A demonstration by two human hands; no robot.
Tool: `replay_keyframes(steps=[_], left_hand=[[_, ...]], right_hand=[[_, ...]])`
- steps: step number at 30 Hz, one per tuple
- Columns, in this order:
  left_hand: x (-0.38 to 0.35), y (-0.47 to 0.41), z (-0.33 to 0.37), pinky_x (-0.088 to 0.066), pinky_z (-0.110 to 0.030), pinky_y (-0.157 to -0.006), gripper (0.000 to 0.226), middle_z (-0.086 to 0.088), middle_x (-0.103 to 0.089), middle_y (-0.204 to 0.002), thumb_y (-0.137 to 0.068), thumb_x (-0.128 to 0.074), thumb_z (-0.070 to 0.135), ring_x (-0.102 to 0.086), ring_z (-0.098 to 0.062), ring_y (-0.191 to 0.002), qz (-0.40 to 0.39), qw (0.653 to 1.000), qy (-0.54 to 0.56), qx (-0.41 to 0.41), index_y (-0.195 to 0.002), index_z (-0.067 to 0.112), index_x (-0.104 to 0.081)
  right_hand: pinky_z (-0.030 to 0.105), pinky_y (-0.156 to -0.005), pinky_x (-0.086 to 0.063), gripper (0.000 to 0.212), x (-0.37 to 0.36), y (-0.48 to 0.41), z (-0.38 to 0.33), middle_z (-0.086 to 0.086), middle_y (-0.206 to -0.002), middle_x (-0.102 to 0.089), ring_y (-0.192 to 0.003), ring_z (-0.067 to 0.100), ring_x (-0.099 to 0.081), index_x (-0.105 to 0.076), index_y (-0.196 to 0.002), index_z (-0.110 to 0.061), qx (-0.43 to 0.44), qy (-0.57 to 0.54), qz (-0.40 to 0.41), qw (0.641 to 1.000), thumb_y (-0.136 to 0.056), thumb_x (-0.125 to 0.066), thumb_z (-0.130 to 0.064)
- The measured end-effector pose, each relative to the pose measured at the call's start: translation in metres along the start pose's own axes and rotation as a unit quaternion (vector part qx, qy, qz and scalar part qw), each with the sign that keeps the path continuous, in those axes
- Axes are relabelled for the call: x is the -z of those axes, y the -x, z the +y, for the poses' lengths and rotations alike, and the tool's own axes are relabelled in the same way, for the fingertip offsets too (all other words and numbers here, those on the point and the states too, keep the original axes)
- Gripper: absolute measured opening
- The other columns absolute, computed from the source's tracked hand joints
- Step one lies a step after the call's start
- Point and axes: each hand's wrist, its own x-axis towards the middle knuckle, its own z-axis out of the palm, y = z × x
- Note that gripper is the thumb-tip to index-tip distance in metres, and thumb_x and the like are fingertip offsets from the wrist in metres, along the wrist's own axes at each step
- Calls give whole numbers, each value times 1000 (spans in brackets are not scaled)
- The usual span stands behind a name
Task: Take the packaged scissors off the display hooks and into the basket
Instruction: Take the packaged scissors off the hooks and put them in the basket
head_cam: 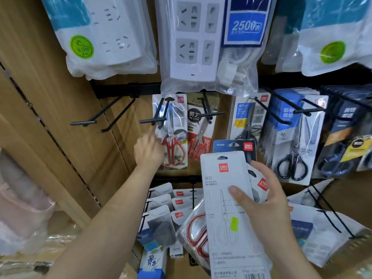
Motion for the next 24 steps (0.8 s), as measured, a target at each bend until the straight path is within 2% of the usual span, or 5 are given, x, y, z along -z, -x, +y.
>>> replay_keyframes(steps=[7,11,14,18,24], left_hand=[[4,6,-27,-44,-42,-89,41,-22,-51,-119,-90,-58,10,-52,-39,-107,39,996,-35,-68,-131,13,-55],[35,87,2,-47,-15,-82,13,14,-68,-108,-95,-59,34,-61,5,-96,-196,950,239,-50,-102,42,-67],[38,143,19,-56,-27,-83,28,22,-70,-107,-77,-75,51,-66,3,-98,-310,883,352,-14,-102,51,-63],[29,154,25,-60,-25,-76,25,30,-71,-94,-83,-79,27,-68,6,-86,-248,882,395,68,-99,40,-64],[32,148,20,-62,-42,-75,7,6,-78,-89,-94,-63,14,-75,-17,-82,-197,836,480,176,-100,17,-68]], right_hand=[[21,-58,-58,56,-6,-2,3,-35,-94,-67,-84,1,-70,-57,-119,-36,10,11,19,1000,-75,-82,-10],[21,-58,-58,55,-8,-6,5,-24,-97,-70,-83,4,-71,-57,-116,-37,21,3,25,999,-74,-83,-12],[23,-67,-59,44,-15,-8,6,-25,-99,-69,-88,1,-69,-57,-114,-36,49,15,37,998,-82,-77,-14],[18,-58,-53,20,-18,-6,6,-15,-90,-73,-77,1,-68,-60,-113,-35,21,-32,21,999,-100,-51,-22],[23,-72,-57,45,-15,-4,5,-18,-109,-71,-100,9,-70,-52,-127,-47,-21,-70,-38,997,-95,-60,-16]])
